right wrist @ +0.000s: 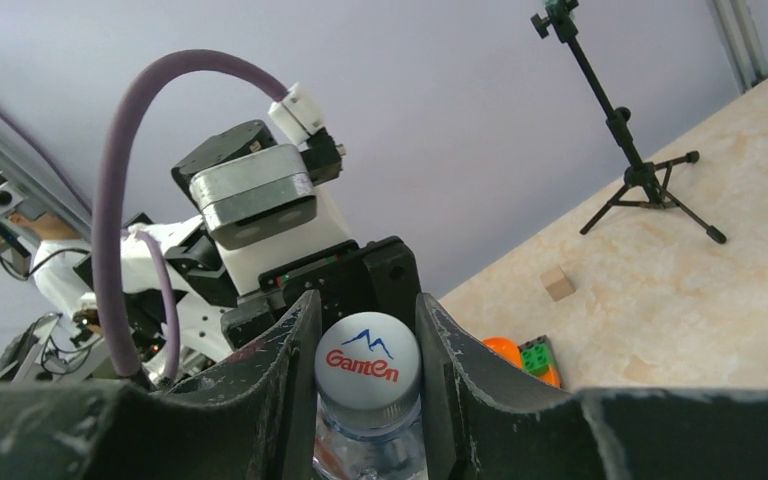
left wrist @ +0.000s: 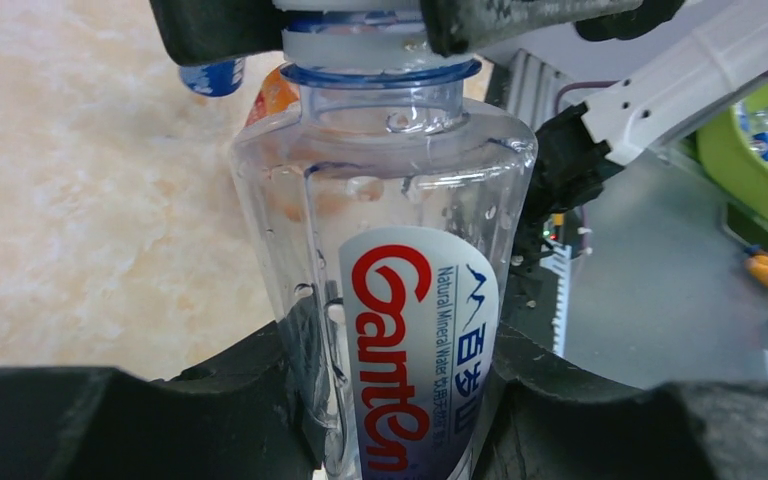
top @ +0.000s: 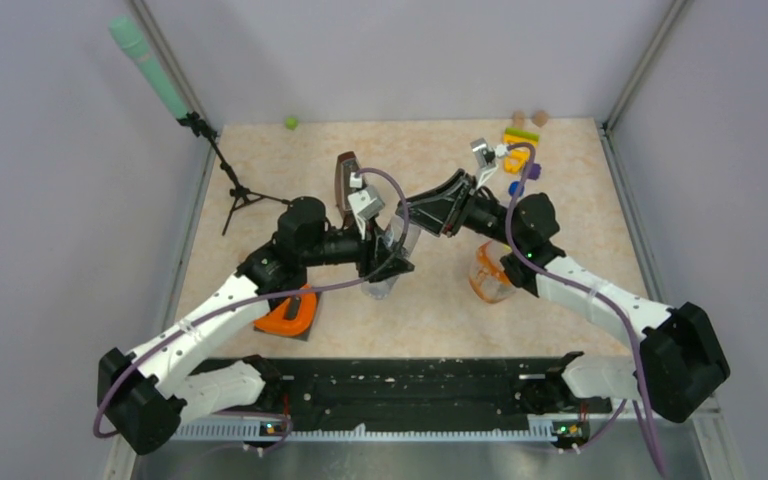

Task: Unscrew the bottle caps
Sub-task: Unscrew the bottle cap from the plastic bottle.

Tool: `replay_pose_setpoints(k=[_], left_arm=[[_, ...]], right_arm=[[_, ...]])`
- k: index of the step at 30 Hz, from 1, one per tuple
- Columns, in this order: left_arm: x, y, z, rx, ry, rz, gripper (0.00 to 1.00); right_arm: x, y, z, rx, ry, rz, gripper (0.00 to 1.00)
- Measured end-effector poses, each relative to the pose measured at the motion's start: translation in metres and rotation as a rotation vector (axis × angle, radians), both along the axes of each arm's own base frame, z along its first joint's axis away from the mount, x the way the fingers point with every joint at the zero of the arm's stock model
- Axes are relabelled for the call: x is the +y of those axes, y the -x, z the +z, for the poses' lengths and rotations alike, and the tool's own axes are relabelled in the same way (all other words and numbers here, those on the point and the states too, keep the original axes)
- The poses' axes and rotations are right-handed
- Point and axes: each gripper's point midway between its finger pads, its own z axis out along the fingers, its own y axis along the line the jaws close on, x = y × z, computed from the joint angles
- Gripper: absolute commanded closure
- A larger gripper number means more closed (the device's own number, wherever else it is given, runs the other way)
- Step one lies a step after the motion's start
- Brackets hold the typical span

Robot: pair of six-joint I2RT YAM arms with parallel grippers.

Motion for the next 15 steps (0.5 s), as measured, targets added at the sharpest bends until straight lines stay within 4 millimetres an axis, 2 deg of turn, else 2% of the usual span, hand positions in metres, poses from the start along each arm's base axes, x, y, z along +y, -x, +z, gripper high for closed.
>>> replay_pose_setpoints(k=[9,11,12,15], left_arm=[[-0.013,0.006,0.006,0.048,0.071,-0.089,1.00],[-0.013,0.004,0.005,0.041,0.067,-0.081,1.00],[-0.013,0.003,0.004,0.033,0.060,-0.075,1.00],[-0.012,-0.002,0.000,0.016,0.036,-0.044,1.00]], right_arm=[[-0.006,0.002,0.007,-0.054,-0.018,-0.011,0.99],[-0.007,0.002,0.006,-0.055,-0.018,-0.018,0.89],[-0.007,0.001,0.005,-0.053,-0.015,-0.023,0.80],[-0.008,-0.005,0.000,-0.027,0.007,-0.057,0.74]])
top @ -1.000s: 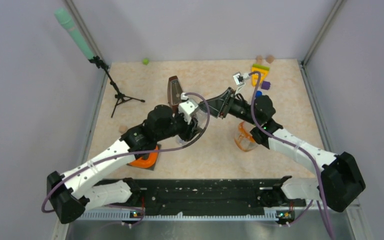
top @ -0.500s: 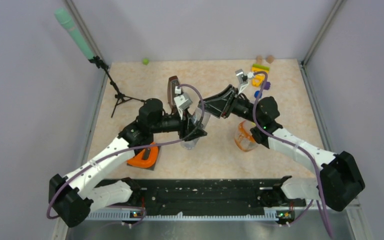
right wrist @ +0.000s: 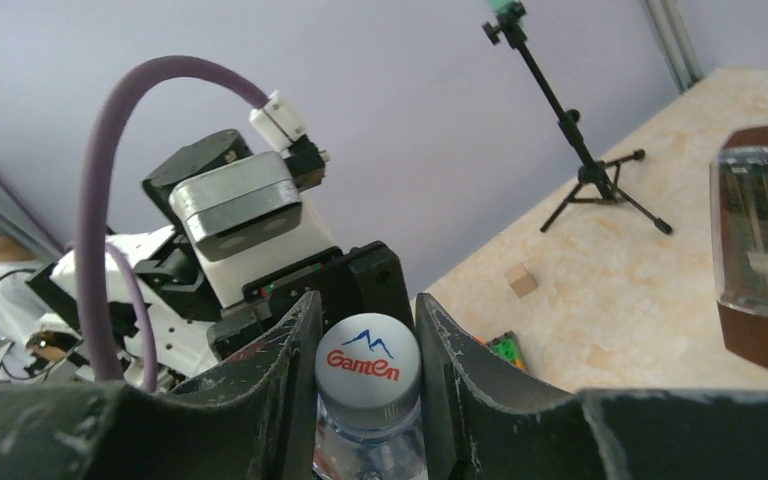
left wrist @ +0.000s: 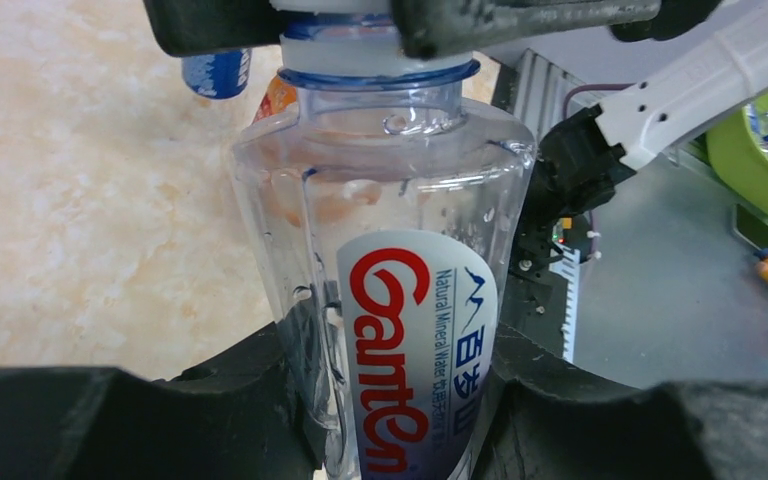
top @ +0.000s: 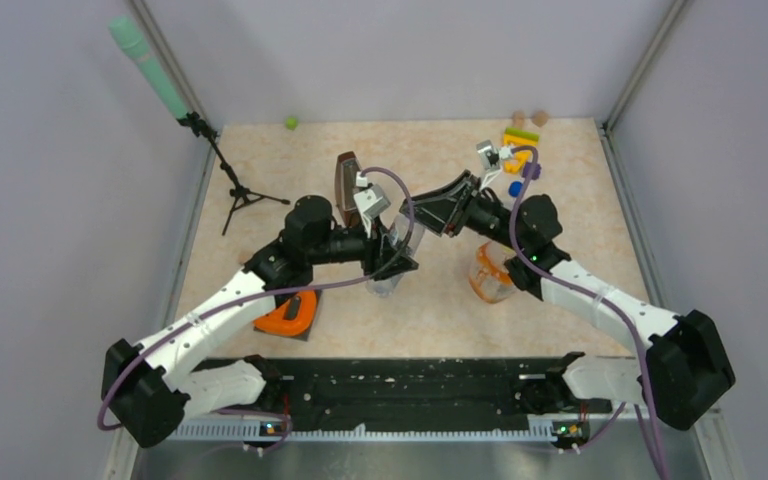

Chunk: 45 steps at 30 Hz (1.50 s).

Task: Unscrew the bottle caps
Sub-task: Unscrew the bottle cap from the plastic bottle.

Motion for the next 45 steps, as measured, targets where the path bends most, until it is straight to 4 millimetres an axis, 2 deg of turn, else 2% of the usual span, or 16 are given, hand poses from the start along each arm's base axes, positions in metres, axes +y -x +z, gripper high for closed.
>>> replay_pose_setpoints(k=[3,5,7,12,18,26,29,31,35,39,43,45], left_arm=[[0.001,-0.004,-0.009,-0.004,-0.040,0.042,1.00],[0.002,-0.005,-0.013,-0.014,-0.062,0.061,1.00],[0.000,-0.004,-0.011,-0.037,-0.078,0.075,1.00],[-0.004,-0.003,-0.008,-0.094,-0.099,0.115,1.00],[-0.003,-0.009,-0.016,-0.161,-0.180,0.192,1.00],[0.008,-0.027,-0.026,-0.283,-0.292,0.386,1.00],[0.011,-0.032,-0.028,-0.318,-0.328,0.432,1.00],[0.012,-0.036,-0.031,-0.338,-0.349,0.458,1.00],[0.011,-0.040,-0.037,-0.363,-0.391,0.491,1.00],[0.015,-0.044,-0.039,-0.372,-0.409,0.527,1.00],[0.018,-0.048,-0.037,-0.376,-0.412,0.556,1.00],[0.018,-0.048,-0.036,-0.377,-0.409,0.562,1.00]], right_arm=[[-0.001,-0.007,-0.011,0.048,0.036,-0.038,0.48],[-0.001,-0.010,-0.016,0.071,0.047,-0.051,0.41],[-0.001,-0.012,-0.019,0.092,0.052,-0.054,0.36],[-0.001,-0.012,-0.019,0.101,0.047,-0.054,0.34],[-0.002,-0.015,-0.025,0.132,0.065,-0.072,0.34],[-0.007,-0.028,-0.031,0.192,0.126,-0.156,0.35],[-0.007,-0.029,-0.034,0.204,0.139,-0.163,0.40],[-0.008,-0.030,-0.034,0.206,0.145,-0.166,0.49],[-0.008,-0.030,-0.035,0.203,0.150,-0.168,0.58],[-0.007,-0.030,-0.035,0.203,0.150,-0.166,0.60],[-0.007,-0.030,-0.035,0.204,0.151,-0.166,0.55],[-0.007,-0.030,-0.036,0.206,0.152,-0.165,0.61]])
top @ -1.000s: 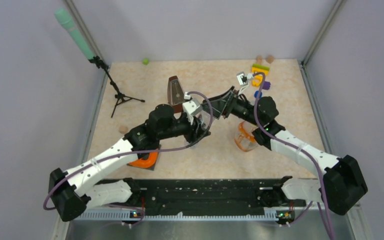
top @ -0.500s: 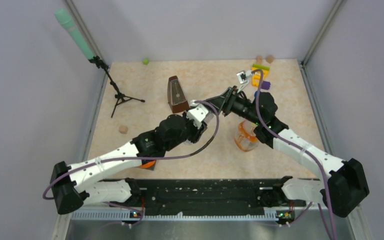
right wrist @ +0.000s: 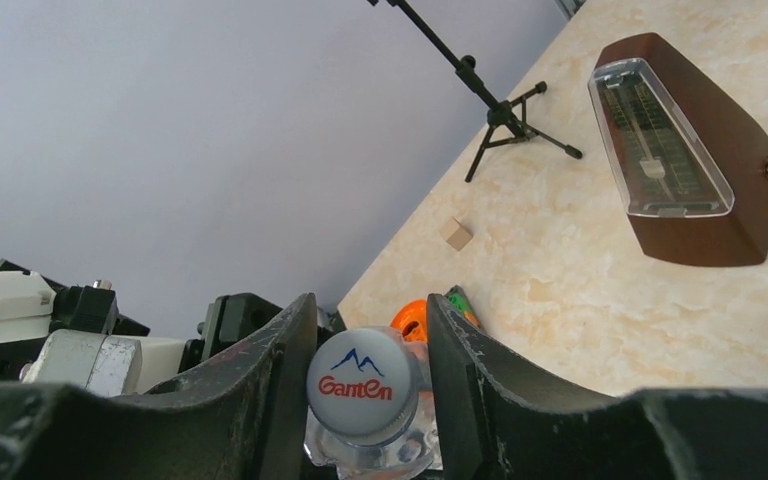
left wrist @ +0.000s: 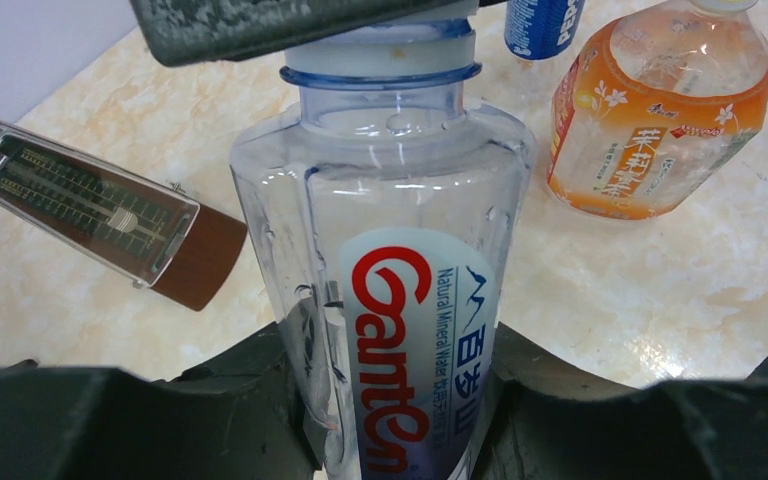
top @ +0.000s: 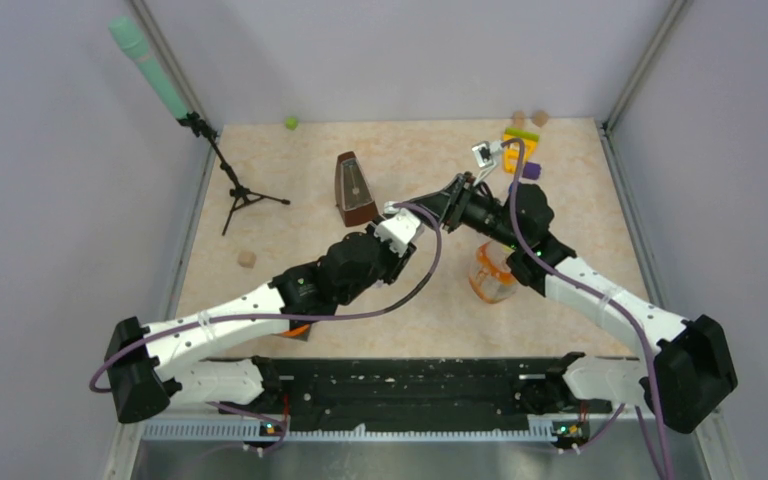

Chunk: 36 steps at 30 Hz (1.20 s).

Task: Unscrew the bottle caps
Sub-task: Unscrew the bottle cap from the plastic bottle.

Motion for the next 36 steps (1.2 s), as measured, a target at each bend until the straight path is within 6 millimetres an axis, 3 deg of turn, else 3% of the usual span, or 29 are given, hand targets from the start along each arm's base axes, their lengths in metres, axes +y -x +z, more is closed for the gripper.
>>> replay_pose_setpoints(k=[2,6,8,16,19,26,36], left_arm=[[0.001,0.000,-0.001,0.002,-0.004,0.003,1.00],[0.001,0.000,-0.001,0.004,-0.005,0.005,1.00],[0.001,0.000,-0.001,0.004,-0.005,0.005,1.00],[0.002,-0.001,0.001,0.011,0.008,-0.019,1.00],[0.003,0.002,0.009,0.054,0.068,-0.122,1.00],[-0.001,0.028,0.033,0.188,0.257,-0.408,1.00],[-0.015,0.052,0.034,0.369,0.347,-0.625,1.00]], right_arm=[[0.001,0.000,-0.001,0.000,0.001,0.005,0.66],[0.002,0.001,-0.001,0.001,-0.003,0.016,0.92],[0.002,0.001,-0.001,0.000,-0.002,0.017,0.99],[0.004,0.006,0.006,-0.035,-0.016,0.045,1.00],[0.005,0.010,0.013,-0.070,-0.038,0.066,1.00],[0.007,0.028,0.039,-0.188,-0.100,0.144,1.00],[0.000,0.045,0.041,-0.257,-0.131,0.185,1.00]])
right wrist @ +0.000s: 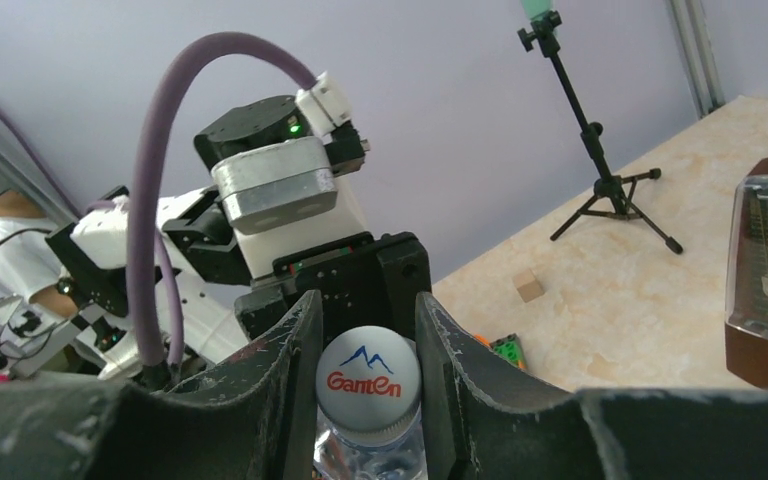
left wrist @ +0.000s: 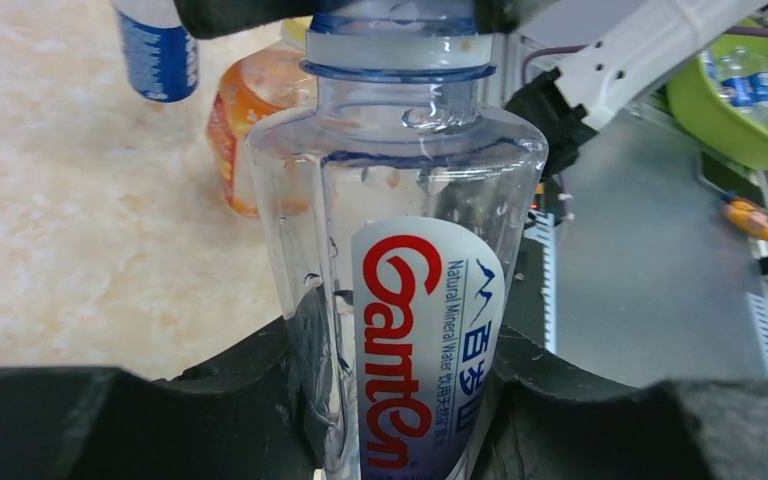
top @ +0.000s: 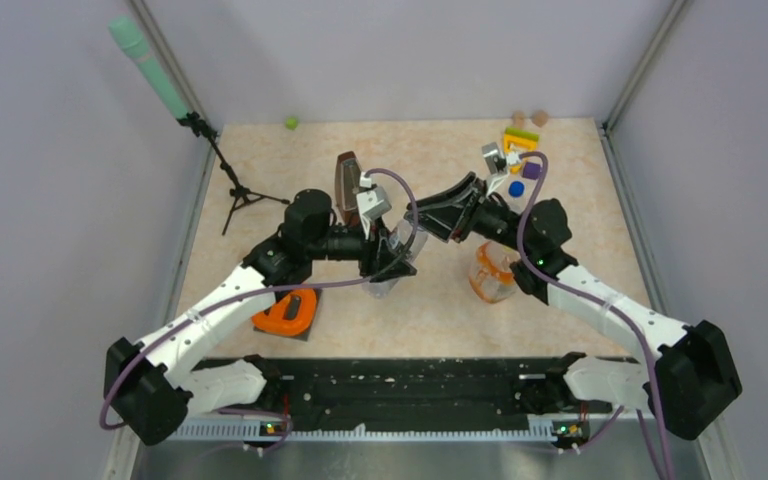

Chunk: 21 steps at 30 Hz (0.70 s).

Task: Unscrew the bottle caps
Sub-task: Unscrew the bottle cap from the plastic bottle.

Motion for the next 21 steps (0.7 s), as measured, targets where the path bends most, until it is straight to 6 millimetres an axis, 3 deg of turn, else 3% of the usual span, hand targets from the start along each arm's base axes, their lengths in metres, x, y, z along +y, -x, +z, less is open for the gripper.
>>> replay_pose_setpoints(k=[12,21], left_arm=[[-0.002,0.029,0.016,0.127,0.100,-0.219,1.00],[-0.003,0.035,0.020,0.153,0.122,-0.278,1.00]], right_arm=[[-0.004,0.022,0.015,-0.156,-0.001,0.058,1.00],[-0.005,0.027,0.017,-0.193,0.004,0.066,1.00]])
